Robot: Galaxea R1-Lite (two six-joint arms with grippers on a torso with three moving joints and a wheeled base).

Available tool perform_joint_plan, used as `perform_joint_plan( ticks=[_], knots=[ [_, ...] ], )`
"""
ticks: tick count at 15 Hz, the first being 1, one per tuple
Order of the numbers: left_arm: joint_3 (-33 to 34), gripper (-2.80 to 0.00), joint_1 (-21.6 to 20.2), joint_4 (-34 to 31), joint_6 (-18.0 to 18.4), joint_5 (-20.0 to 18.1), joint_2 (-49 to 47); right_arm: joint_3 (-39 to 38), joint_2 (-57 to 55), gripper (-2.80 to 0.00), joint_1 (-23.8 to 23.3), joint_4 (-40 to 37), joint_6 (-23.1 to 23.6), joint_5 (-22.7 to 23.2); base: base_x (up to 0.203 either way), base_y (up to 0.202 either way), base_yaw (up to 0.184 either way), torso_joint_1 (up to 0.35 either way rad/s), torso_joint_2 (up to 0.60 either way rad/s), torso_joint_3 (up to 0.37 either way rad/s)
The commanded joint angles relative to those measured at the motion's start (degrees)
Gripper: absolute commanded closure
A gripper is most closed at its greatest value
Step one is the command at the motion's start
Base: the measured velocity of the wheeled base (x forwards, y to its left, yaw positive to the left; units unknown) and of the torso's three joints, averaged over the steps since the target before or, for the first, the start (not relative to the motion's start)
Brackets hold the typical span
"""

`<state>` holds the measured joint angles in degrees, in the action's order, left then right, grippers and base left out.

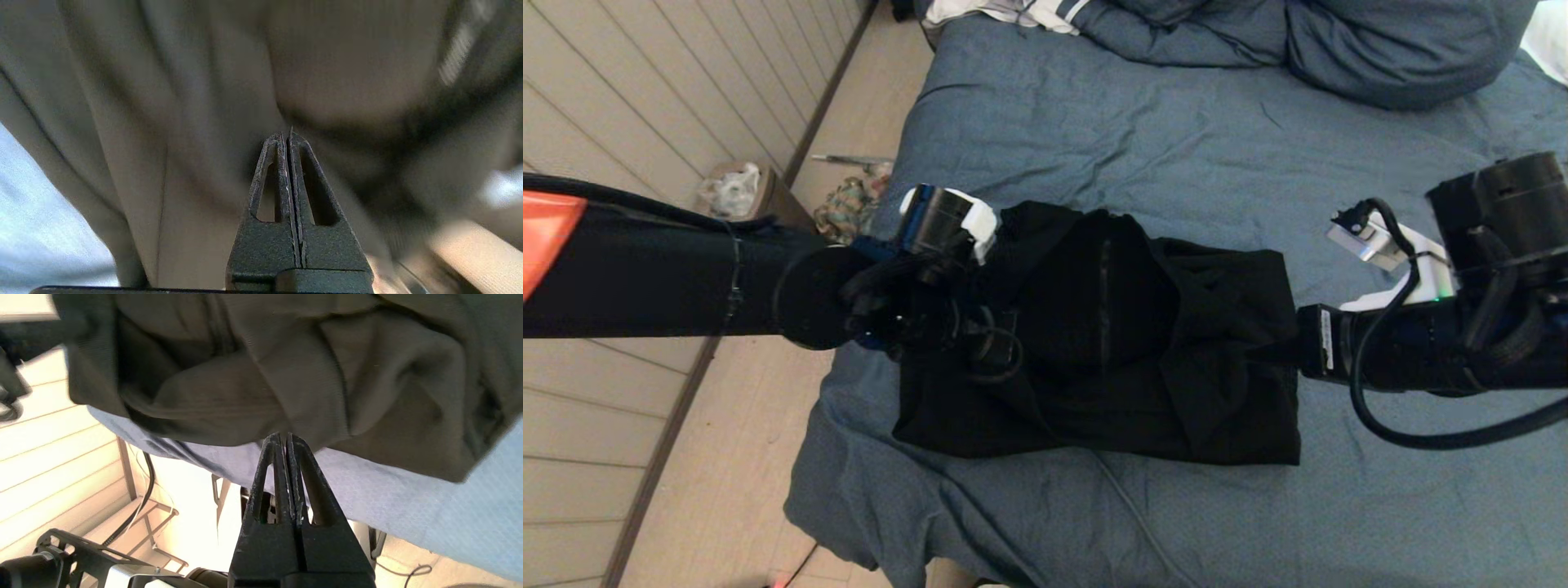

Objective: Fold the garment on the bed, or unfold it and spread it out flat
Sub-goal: Fold the black sweatshirt

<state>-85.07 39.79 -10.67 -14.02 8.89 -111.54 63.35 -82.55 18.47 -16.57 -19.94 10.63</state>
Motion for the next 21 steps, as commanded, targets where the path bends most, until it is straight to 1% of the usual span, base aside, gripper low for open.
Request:
perform_joint_plan(
  ticks=[1, 2, 4, 5, 6, 8, 10, 12, 14, 16, 18, 19, 21],
  knots=[
    [-5.15, 0.0, 1.09, -0.96, 0.66, 2.79, -4.98, -0.88, 0.46, 0.0, -1.28, -0.12, -0.02, 0.22, 0.0, 0.0, 0.0, 0.0, 0.0, 0.0],
    [-7.59, 0.0, 1.14, -1.86, 1.01, 3.99, -5.62, -1.63, 0.61, 0.0, -1.58, -0.04, -0.01, 0.34, 0.0, 0.0, 0.0, 0.0, 0.0, 0.0],
    [-11.14, 0.0, 1.2, -2.29, 1.95, 8.99, -8.11, -2.5, 0.63, 0.0, -1.86, -0.04, -0.01, 0.36, 0.0, 0.0, 0.0, 0.0, 0.0, 0.0],
    [-11.78, 0.0, 1.27, -2.06, 2.94, 10.78, -9.36, -2.62, 0.72, 0.0, -1.95, -0.04, -0.01, 0.27, 0.0, 0.0, 0.0, 0.0, 0.0, 0.0],
    [-12.73, 0.0, 1.95, -1.87, 3.33, 11.58, -9.78, -2.93, 0.67, 0.0, -1.95, 0.04, 0.04, 0.27, 0.0, 0.0, 0.0, 0.0, 0.0, 0.0],
    [-15.16, 0.0, 3.93, -1.98, 3.98, 11.76, -10.5, -3.06, 0.63, 0.0, -2.65, 0.07, 0.17, 0.36, 0.0, 0.0, 0.0, 0.0, 0.0, 0.0],
    [-17.04, 0.0, 5.53, -1.93, 5.39, 12.28, -12.92, -3.32, 0.82, 0.0, -2.74, 0.14, 0.17, 0.36, 0.0, 0.0, 0.0, 0.0, 0.0, 0.0],
    [-19.72, 0.0, 6.36, -2.03, 6.99, 14.47, -15.58, -3.41, 0.72, 0.0, -2.74, 0.14, 0.17, 0.36, 0.0, 0.0, 0.0, 0.0, 0.0, 0.0],
    [-18.6, 0.0, 6.15, -2.13, 8.39, 14.93, -16.61, -3.4, 0.73, 0.0, -3.31, 0.14, 0.3, 0.36, 0.0, 0.0, 0.0, 0.0, 0.0, 0.0],
    [-17.77, 0.0, 3.43, -1.89, 8.82, 14.86, -16.85, -3.41, 0.46, 0.0, -3.35, 0.14, 0.43, 0.36, 0.0, 0.0, 0.0, 0.0, 0.0, 0.0],
    [-18.56, 0.0, 0.33, -1.48, 11.38, 14.91, -16.76, -3.5, 0.25, 0.0, -3.35, 0.34, 0.43, 0.37, 0.0, 0.0, 0.0, 0.0, 0.0, 0.0],
    [-19.97, 0.0, -1.23, -0.98, 12.92, 14.92, -16.63, -3.92, 0.37, 0.0, -3.35, 0.72, 0.43, 0.37, 0.0, 0.0, 0.0, 0.0, 0.0, 0.0],
    [-25.04, 0.0, -4.4, -0.04, 15.36, 15.03, -16.5, -4.72, 0.37, 0.0, -3.25, 2.17, 0.43, 0.36, 0.0, 0.0, 0.0, 0.0, 0.0, 0.0]
  ],
)
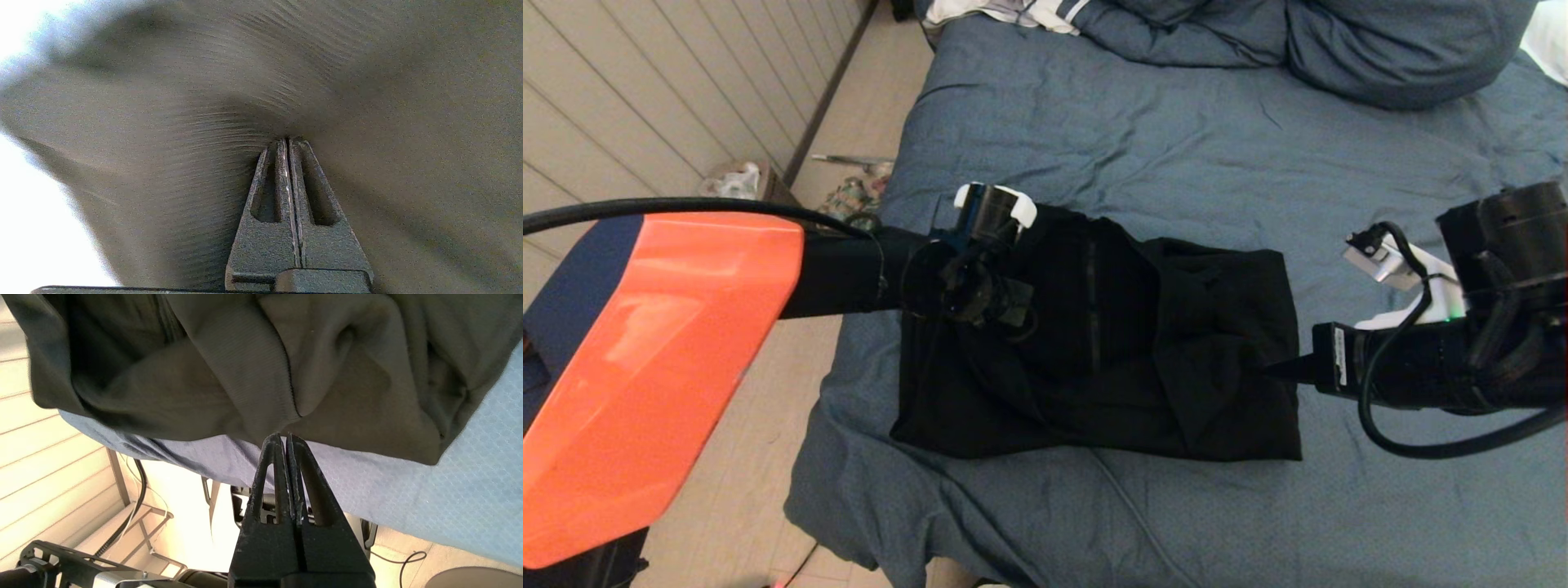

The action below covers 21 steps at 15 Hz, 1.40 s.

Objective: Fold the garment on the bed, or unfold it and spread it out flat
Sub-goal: Fold the black sweatshirt

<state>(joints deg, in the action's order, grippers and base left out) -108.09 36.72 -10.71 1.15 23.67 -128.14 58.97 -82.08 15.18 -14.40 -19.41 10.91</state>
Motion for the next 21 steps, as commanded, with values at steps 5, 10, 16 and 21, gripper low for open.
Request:
perform_joint_plan(
  ticks=[5, 10, 16, 21],
  knots=[
    [-2.92, 0.0, -5.84, 12.14, 5.96, 4.89, 1.28, -0.69, -0.04, 0.0, -0.03, 0.42, -0.02, 0.08, 0.0, 0.0, 0.0, 0.0, 0.0, 0.0],
    [-2.79, 0.0, -9.05, 15.63, 5.71, 5.16, 5.26, -1.23, -0.09, 0.0, -0.06, 1.31, -0.01, 0.08, 0.0, 0.0, 0.0, 0.0, 0.0, 0.0],
    [16.54, 0.0, -6.93, 14.1, -3.67, 6.41, 14.66, -0.83, 2.92, 0.0, 2.03, 0.02, -0.92, 4.81, 0.0, 0.0, 0.0, 0.0, 0.0, 0.0],
    [40.89, 0.0, -2.28, 14.14, -17.29, -5.99, 23.89, 2.91, -1.21, 0.0, 10.34, -10.48, -1.29, 4.66, 0.0, 0.0, 0.0, 0.0, 0.0, 0.0]
  ],
)
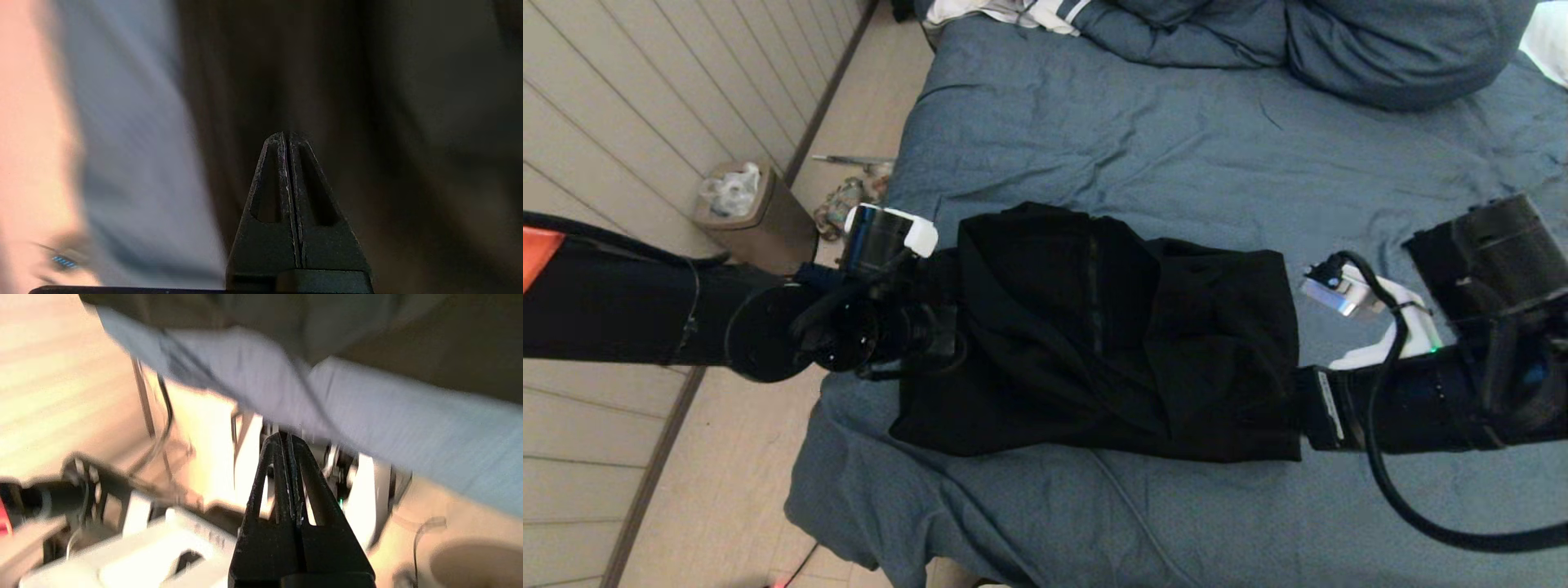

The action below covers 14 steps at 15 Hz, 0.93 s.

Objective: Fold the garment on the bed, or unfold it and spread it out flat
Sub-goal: Fold the black sweatshirt

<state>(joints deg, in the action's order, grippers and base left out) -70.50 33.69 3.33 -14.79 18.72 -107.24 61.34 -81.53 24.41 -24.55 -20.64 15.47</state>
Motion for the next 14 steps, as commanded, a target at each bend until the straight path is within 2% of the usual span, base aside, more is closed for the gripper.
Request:
perform_joint_plan(
  ticks=[1, 3, 5, 7, 10, 12, 14],
  knots=[
    [3.14, 0.0, 1.15, 0.3, -3.6, -2.66, 3.06, 2.04, -2.57, 0.0, 1.1, -0.68, -0.4, -0.03, 0.0, 0.0, 0.0, 0.0, 0.0, 0.0],
    [-0.49, 0.0, 1.44, 0.69, -7.4, -5.24, 1.92, 6.13, -4.86, 0.0, 1.19, -3.71, -0.97, -1.82, 0.0, 0.0, 0.0, 0.0, 0.0, 0.0],
    [0.86, 0.0, 1.5, 0.8, -8.01, -5.47, 1.71, 12.09, -9.39, 0.0, 3.1, -8.19, -0.97, -6.31, 0.0, 0.0, 0.0, 0.0, 0.0, 0.0],
    [4.16, 0.0, 1.0, 1.61, -8.24, -5.69, 2.22, 17.39, -14.62, 0.0, 7.99, -10.75, -1.14, -10.69, 0.0, 0.0, 0.0, 0.0, 0.0, 0.0],
    [8.77, 0.0, 0.72, 7.6, -8.24, -5.64, 1.0, 24.73, -25.03, 0.0, 13.71, -12.27, -1.42, -21.73, 0.0, 0.0, 0.0, 0.0, 0.0, 0.0],
    [10.61, 0.0, 1.2, 9.66, -8.31, -5.63, 0.68, 30.75, -30.81, 0.0, 15.35, -12.72, -1.05, -27.88, 0.0, 0.0, 0.0, 0.0, 0.0, 0.0],
    [10.74, 0.0, 1.38, 9.68, -8.94, -5.63, 0.71, 37.17, -34.39, 0.0, 15.74, -15.36, -0.43, -30.5, 0.0, 0.0, 0.0, 0.0, 0.0, 0.0]
  ],
)
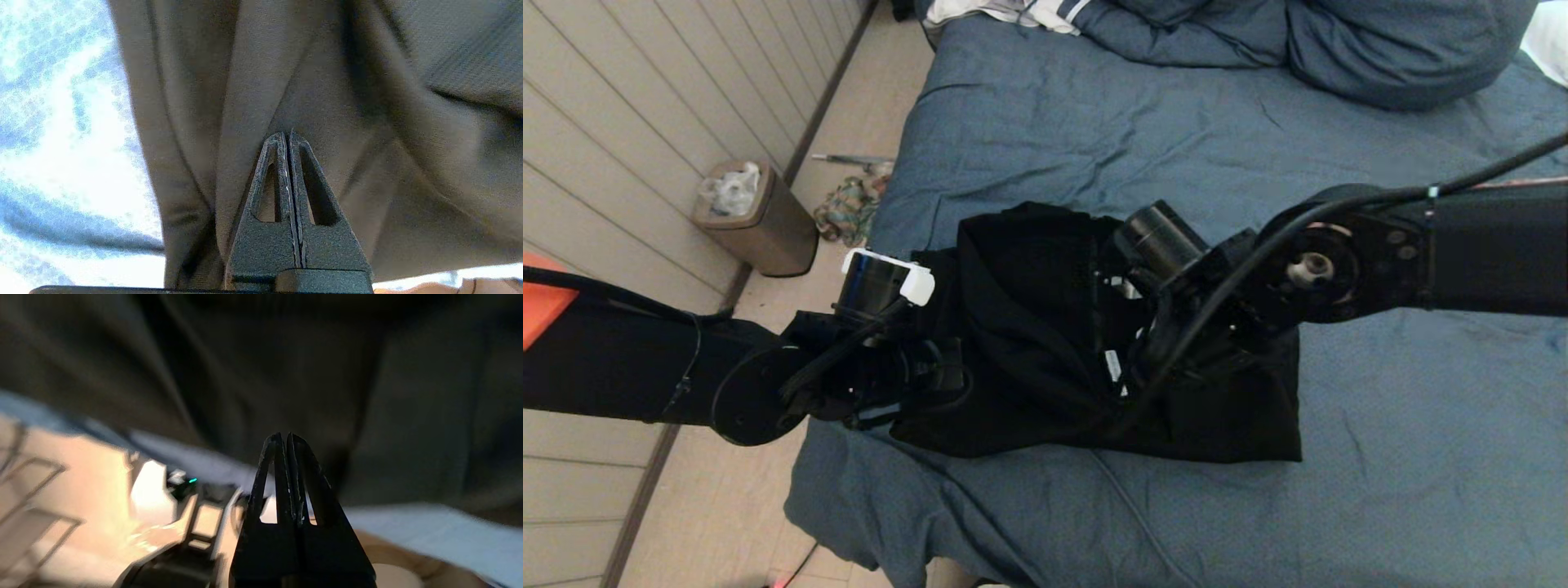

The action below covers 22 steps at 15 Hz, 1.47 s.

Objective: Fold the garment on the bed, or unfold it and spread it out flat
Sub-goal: Fold the black sweatshirt

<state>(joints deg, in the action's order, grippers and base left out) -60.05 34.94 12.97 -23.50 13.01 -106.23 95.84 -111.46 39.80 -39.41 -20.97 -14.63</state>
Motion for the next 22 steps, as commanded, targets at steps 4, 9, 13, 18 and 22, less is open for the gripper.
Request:
perform_joint_plan(
  ticks=[4, 9, 13, 18, 22],
  knots=[
    [0.55, 0.0, 0.31, 0.21, -0.4, 0.09, -0.91, 14.08, -11.13, 0.0, 0.32, -3.48, 0.36, -6.05, 0.0, 0.0, 0.0, 0.0, 0.0, 0.0],
    [0.55, 0.0, 0.31, 0.21, -0.4, 0.09, -1.96, 16.68, -13.11, 0.0, -1.93, 1.44, 3.39, -10.57, 0.0, 0.0, 0.0, 0.0, 0.0, 0.0],
    [0.55, 0.0, 0.31, 0.21, -0.4, 0.09, -2.4, 16.73, -11.47, 0.0, -6.57, 5.51, 5.6, -12.15, 0.0, 0.0, 0.0, 0.0, 0.0, 0.0],
    [0.64, 0.0, 0.57, 0.21, -0.4, 0.15, -2.73, 16.66, -7.82, 0.0, -12.79, 5.53, 7.18, -12.18, 0.0, 0.0, 0.0, 0.0, 0.0, 0.0],
    [0.72, 0.0, 0.74, 0.21, -0.49, 0.18, -2.76, 16.66, -6.98, 0.0, -19.8, 5.76, 9.6, -12.13, 0.0, 0.0, 0.0, 0.0, 0.0, 0.0]
  ],
)
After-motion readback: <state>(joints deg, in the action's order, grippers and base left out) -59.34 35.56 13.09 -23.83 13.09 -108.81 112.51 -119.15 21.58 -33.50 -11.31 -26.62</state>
